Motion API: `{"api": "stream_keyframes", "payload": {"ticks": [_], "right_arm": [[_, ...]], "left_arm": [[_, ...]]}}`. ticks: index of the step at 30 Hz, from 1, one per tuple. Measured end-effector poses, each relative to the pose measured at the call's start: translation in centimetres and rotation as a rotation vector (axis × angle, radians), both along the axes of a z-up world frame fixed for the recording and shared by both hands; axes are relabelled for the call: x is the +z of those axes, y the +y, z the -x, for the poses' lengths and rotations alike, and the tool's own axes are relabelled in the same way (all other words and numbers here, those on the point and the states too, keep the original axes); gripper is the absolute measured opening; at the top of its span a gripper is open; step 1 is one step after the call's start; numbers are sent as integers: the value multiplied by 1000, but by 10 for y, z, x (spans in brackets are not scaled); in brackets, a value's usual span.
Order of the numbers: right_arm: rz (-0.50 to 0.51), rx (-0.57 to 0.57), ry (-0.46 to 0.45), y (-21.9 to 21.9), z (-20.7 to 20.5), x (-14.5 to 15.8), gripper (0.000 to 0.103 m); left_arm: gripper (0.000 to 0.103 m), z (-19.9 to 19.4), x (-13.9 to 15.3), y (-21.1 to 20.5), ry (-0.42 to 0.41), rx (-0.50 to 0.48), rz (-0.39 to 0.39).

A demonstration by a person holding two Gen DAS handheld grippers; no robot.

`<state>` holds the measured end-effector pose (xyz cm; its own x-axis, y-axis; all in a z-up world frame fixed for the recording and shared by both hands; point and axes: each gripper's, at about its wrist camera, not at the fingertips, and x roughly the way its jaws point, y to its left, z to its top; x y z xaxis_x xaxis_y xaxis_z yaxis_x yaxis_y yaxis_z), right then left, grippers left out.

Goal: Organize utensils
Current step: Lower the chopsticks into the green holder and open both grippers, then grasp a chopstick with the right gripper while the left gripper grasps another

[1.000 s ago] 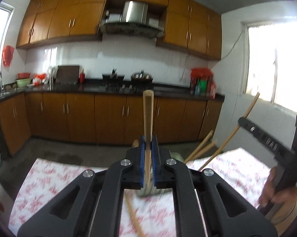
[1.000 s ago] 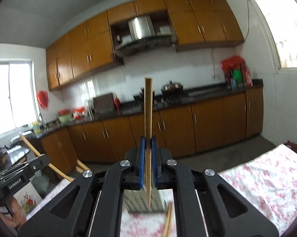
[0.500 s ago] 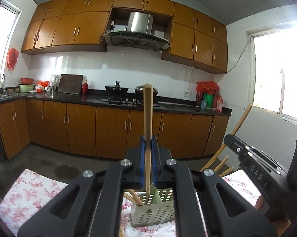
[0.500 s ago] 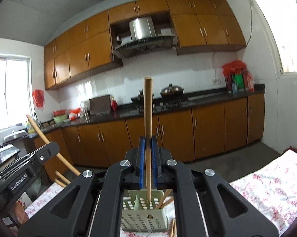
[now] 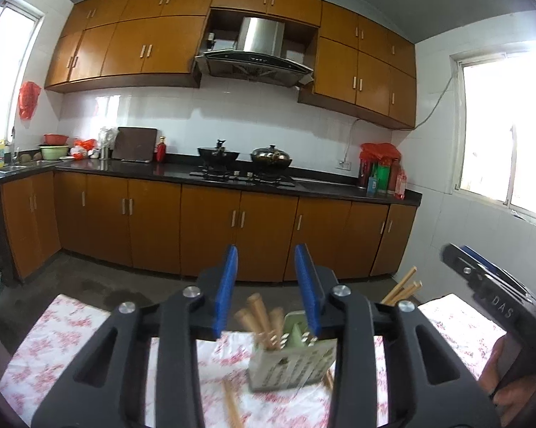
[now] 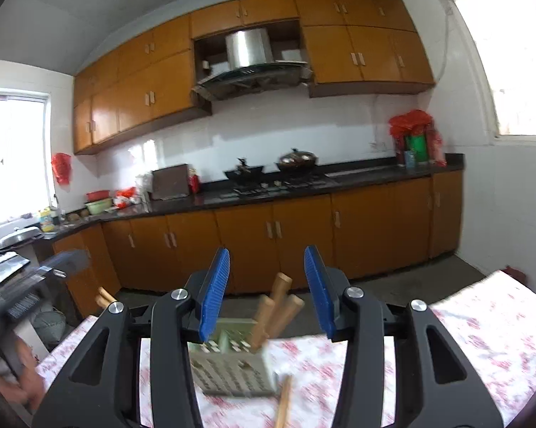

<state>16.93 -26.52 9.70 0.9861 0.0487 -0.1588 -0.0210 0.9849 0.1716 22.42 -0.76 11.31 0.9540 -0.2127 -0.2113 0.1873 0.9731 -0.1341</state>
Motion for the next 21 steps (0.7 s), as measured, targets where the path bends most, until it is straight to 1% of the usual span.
{"api": "stream_keyframes", "payload": {"ticks": [2, 4, 5, 6, 7, 8, 9, 10, 12, 14, 16, 19, 21], "right_arm": [[-5, -27, 54, -11, 5, -12, 45], [-17, -37, 172, -21, 4, -39, 44], [-23, -29, 235, -23, 2, -54, 41], [-29, -9, 320, -24, -3, -77, 31], [-31, 10, 398, -23, -7, -97, 24], [-40, 41, 498, -20, -12, -124, 21], [-54, 68, 549, -17, -13, -141, 18], [-66, 90, 592, -12, -14, -155, 18], [-79, 121, 654, -1, -15, -178, 18], [-92, 140, 685, 8, -16, -190, 18], [-97, 156, 703, 18, -17, -198, 18], [-57, 162, 726, 27, -19, -205, 17], [-33, 150, 735, 29, -21, -209, 12]], "left_arm": [[40, 13, -7, 13, 27, 29, -13], [42, 22, -27, 28, 94, 59, -26], [42, 24, -39, 35, 134, 74, -37], [42, 24, -53, 40, 176, 87, -50], [42, 23, -73, 45, 240, 94, -60], [42, 22, -89, 49, 294, 94, -61], [38, 20, -103, 52, 349, 89, -57], [34, 19, -120, 54, 406, 78, -46], [31, 20, -141, 55, 473, 65, -47], [30, 21, -160, 50, 519, 42, -51], [30, 23, -173, 43, 554, 19, -55], [30, 24, -189, 32, 592, -7, -55], [30, 24, -196, 23, 614, -22, -54]]}}
